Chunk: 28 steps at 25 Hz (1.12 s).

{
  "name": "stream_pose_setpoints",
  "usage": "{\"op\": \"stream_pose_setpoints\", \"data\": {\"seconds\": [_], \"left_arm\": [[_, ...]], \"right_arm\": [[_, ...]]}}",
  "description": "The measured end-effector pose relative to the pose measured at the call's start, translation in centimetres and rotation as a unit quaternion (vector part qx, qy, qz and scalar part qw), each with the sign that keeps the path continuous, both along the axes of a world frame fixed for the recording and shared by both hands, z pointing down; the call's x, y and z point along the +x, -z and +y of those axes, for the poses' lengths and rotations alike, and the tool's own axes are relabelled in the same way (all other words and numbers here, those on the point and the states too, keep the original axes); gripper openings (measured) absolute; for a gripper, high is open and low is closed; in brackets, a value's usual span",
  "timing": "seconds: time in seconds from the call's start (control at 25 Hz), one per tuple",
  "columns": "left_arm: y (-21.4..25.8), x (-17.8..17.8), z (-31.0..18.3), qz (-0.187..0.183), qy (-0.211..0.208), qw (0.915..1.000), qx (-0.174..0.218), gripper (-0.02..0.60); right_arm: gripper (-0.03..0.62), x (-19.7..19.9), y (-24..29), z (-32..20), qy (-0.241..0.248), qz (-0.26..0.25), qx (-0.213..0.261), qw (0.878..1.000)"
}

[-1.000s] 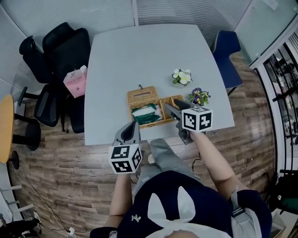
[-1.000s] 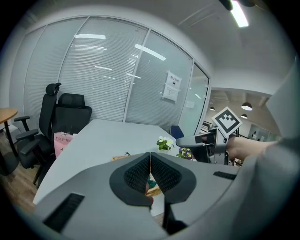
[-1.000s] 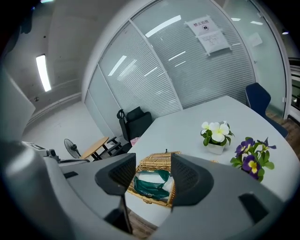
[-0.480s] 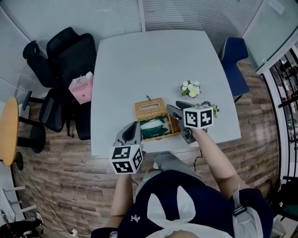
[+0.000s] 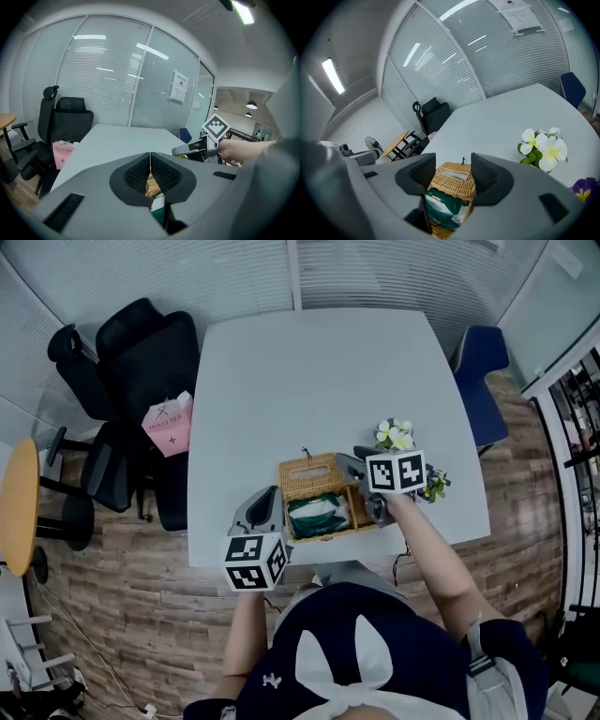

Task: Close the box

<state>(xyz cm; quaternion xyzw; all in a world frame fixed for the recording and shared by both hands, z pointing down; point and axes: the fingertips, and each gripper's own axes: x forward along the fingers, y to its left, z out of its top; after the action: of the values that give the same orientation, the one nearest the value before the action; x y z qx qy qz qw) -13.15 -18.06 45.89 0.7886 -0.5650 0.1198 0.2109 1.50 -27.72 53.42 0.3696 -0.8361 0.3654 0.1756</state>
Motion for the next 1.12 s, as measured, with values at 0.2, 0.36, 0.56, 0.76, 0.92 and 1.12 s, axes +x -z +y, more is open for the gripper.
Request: {"op": "stream_pose_setpoints", "data": {"seconds": [0.2, 0.36, 0.56, 0.76, 0.92, 1.12], "left_arm": [[-0.1, -0.3, -1.3, -0.004, 0.001, 1.0, -0.002, 0.023], [-0.4, -0.8, -2.2, -0.005, 0.004, 1.0, -0.005, 0.023], [-1.0, -1.2, -3.3, -0.004, 0.009, 0.9999, -0.011, 0.023], [-1.5, -2.1, -4.7, 0.007, 0.021, 0.9996, -0.016, 0.023], [-2.1, -2.4, -5.8, 0.01, 0.024, 0.9994, -0.022, 0.023], [-3.3, -1.7, -6.6, 0.01, 0.016, 0.9993, -0.032, 0.023]], "right_arm": [[0.218, -0.3, -1.6, -1.6, 0.006, 0.005, -0.031, 1.0], [0.227, -0.3, -3.2, -2.7, 0.001, 0.014, -0.057, 0.998], [0.229, -0.4, -5.7, -3.6, -0.002, 0.023, -0.104, 0.994], [0.236, -0.9, -8.3, -3.9, 0.008, 0.032, -0.161, 0.986], [0.236, -1.4, -10.1, -4.3, 0.013, 0.033, -0.196, 0.98], [0.229, -1.8, -12.0, -4.9, 0.015, 0.039, -0.214, 0.976]]}}
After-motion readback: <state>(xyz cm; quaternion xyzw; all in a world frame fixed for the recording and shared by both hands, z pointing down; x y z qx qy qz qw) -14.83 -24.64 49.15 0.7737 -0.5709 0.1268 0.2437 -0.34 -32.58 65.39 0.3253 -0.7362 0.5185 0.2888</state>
